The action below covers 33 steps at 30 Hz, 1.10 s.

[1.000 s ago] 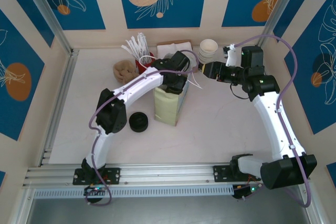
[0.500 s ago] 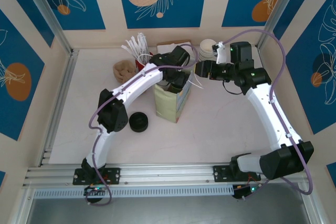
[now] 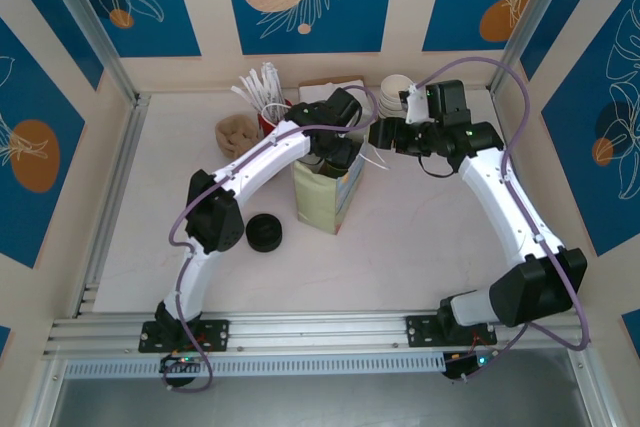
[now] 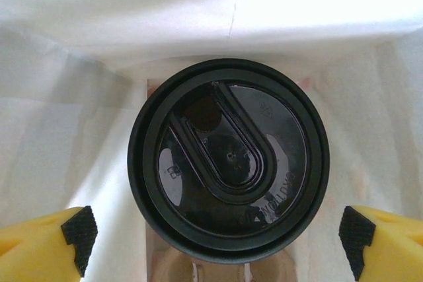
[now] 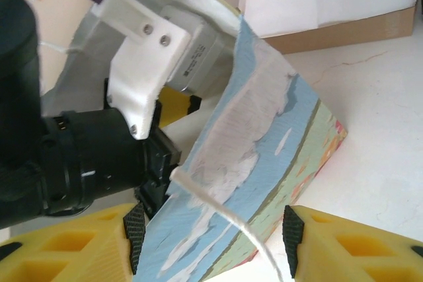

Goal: Pack the takeout coffee

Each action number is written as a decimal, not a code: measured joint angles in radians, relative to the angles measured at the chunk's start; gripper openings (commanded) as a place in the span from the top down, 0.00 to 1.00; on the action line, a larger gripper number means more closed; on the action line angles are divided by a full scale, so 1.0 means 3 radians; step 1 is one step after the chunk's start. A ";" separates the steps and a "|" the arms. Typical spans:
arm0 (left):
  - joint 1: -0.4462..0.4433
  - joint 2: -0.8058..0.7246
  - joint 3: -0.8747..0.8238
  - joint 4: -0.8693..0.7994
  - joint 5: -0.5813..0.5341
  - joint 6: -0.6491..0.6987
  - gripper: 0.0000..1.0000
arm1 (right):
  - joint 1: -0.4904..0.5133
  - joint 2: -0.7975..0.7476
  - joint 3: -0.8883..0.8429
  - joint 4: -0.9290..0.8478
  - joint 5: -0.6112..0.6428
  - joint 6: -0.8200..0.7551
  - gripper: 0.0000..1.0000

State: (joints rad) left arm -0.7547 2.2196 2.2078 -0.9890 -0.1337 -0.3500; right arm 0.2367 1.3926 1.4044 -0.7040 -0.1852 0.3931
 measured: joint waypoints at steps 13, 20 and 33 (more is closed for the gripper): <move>0.0000 -0.0045 0.0038 -0.0075 -0.0003 -0.0027 0.02 | 0.0066 0.0453 0.0411 -0.0164 0.0100 -0.0018 0.37; 0.0000 -0.0062 0.0144 -0.0088 -0.0003 -0.0042 0.01 | 0.0084 0.0544 0.0532 -0.0408 0.0249 -0.0167 0.46; 0.0000 -0.0210 0.0340 -0.0221 0.0014 -0.0168 0.01 | 0.0033 0.0535 0.0562 -0.0520 0.0356 -0.0304 0.47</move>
State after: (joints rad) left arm -0.7547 2.1567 2.3096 -1.0554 -0.1295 -0.4004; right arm 0.2466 1.5532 1.5730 -0.8600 -0.0784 0.3019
